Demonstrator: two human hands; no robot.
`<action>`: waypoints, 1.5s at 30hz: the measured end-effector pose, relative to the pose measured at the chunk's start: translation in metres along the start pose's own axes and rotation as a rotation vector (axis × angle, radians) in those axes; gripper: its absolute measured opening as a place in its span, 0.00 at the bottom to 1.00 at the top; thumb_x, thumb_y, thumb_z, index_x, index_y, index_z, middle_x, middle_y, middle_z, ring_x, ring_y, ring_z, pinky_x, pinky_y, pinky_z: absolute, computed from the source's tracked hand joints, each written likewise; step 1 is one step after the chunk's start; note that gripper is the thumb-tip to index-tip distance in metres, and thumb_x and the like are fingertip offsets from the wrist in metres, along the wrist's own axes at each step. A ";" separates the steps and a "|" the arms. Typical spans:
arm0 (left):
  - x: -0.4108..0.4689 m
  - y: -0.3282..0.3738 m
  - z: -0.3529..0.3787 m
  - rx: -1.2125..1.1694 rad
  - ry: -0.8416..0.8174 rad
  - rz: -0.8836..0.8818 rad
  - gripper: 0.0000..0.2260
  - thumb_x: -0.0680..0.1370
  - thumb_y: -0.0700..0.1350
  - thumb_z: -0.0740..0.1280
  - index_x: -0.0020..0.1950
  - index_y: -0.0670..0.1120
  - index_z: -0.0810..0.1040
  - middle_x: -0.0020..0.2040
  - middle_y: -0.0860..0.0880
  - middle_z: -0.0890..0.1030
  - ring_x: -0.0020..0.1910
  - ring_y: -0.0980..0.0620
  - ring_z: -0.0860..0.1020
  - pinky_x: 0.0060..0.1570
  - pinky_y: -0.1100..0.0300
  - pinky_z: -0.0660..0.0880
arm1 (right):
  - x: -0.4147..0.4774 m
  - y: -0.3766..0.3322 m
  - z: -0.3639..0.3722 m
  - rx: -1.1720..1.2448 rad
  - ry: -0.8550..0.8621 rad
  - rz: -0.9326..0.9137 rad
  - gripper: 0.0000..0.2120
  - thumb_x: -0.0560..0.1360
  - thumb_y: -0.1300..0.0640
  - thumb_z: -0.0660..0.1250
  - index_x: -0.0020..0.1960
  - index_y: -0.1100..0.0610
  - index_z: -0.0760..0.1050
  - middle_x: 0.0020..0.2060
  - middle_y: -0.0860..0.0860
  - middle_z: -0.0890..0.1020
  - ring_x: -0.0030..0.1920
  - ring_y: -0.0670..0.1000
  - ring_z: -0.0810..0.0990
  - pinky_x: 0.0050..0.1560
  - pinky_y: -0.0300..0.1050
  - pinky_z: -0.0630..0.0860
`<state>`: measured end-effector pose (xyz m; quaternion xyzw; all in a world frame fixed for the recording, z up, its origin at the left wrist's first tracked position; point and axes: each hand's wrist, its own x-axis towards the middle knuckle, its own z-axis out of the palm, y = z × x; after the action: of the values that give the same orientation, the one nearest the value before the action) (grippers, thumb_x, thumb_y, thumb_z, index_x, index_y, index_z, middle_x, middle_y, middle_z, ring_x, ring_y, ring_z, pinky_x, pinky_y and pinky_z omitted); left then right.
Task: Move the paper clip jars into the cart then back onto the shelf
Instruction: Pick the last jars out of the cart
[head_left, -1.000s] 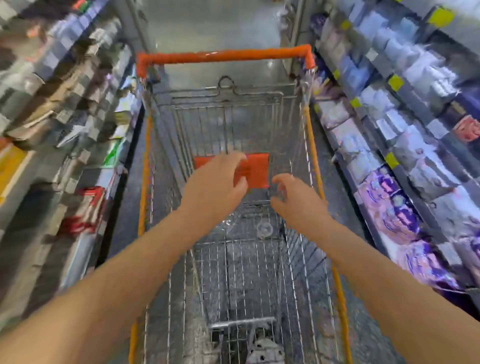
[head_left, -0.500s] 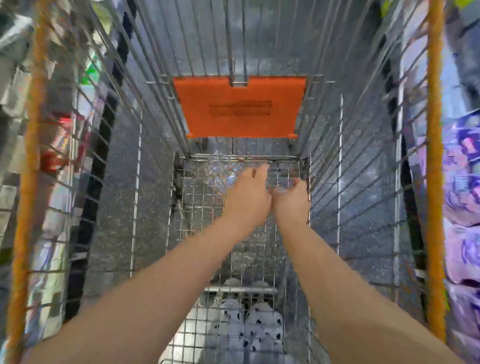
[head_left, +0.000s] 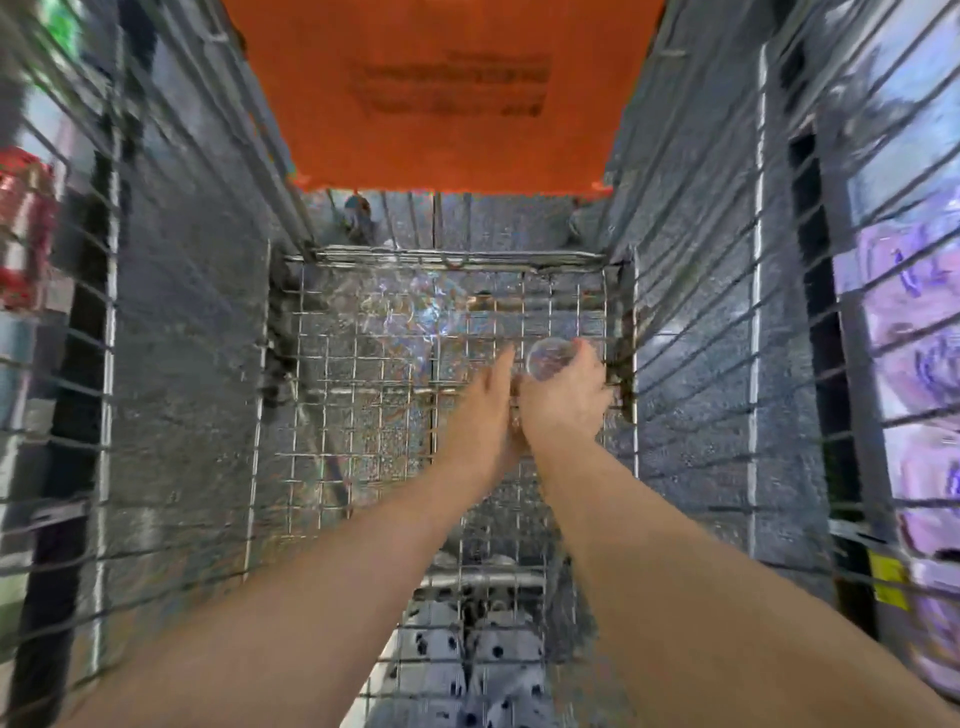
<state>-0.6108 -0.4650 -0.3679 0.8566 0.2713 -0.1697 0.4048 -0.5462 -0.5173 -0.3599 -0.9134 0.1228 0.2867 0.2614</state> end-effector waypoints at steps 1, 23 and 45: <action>-0.001 0.001 0.001 0.037 -0.021 -0.007 0.40 0.73 0.42 0.69 0.77 0.47 0.46 0.74 0.42 0.59 0.68 0.43 0.65 0.63 0.52 0.66 | 0.000 0.000 0.000 -0.003 0.016 -0.011 0.34 0.72 0.52 0.69 0.73 0.52 0.57 0.69 0.53 0.65 0.68 0.58 0.63 0.65 0.51 0.64; -0.170 0.099 -0.154 -0.123 0.266 0.193 0.20 0.73 0.44 0.68 0.64 0.52 0.69 0.57 0.55 0.73 0.58 0.54 0.73 0.50 0.65 0.67 | -0.205 -0.055 -0.139 0.076 -0.088 -0.448 0.34 0.67 0.46 0.67 0.70 0.50 0.63 0.59 0.50 0.76 0.60 0.53 0.73 0.62 0.52 0.71; -0.579 0.122 -0.333 -0.041 0.790 0.242 0.27 0.66 0.47 0.76 0.57 0.64 0.67 0.56 0.59 0.75 0.53 0.62 0.74 0.53 0.66 0.71 | -0.566 -0.109 -0.277 -0.115 -0.324 -1.583 0.28 0.67 0.37 0.67 0.65 0.42 0.65 0.52 0.41 0.73 0.53 0.43 0.75 0.47 0.34 0.69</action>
<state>-0.9743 -0.4568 0.2056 0.8733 0.3063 0.2263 0.3037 -0.8337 -0.5366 0.2109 -0.6887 -0.6146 0.1513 0.3538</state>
